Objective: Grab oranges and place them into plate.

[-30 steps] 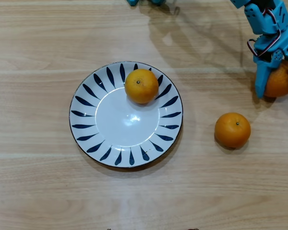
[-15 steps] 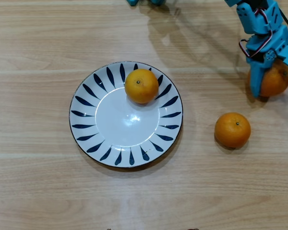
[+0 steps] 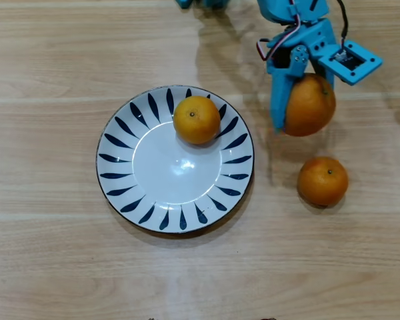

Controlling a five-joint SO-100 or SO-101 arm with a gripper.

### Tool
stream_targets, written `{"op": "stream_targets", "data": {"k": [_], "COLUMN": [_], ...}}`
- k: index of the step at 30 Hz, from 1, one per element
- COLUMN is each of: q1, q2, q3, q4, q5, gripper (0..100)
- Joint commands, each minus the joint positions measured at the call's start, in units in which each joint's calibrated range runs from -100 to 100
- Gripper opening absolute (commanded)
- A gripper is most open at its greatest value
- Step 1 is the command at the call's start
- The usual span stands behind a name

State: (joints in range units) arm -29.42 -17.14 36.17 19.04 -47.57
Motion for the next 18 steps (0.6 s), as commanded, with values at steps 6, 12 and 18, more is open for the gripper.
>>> {"op": "stream_targets", "data": {"k": [6,12,18], "q1": [18.1,28.6,33.5], "q2": [-13.9,-12.1,-5.9], "q3": [-6.6,-11.9,-12.6], "q4": [18.6,29.2,29.0], "q5": [10.3,15.4,17.9], "gripper": [30,30,30]}}
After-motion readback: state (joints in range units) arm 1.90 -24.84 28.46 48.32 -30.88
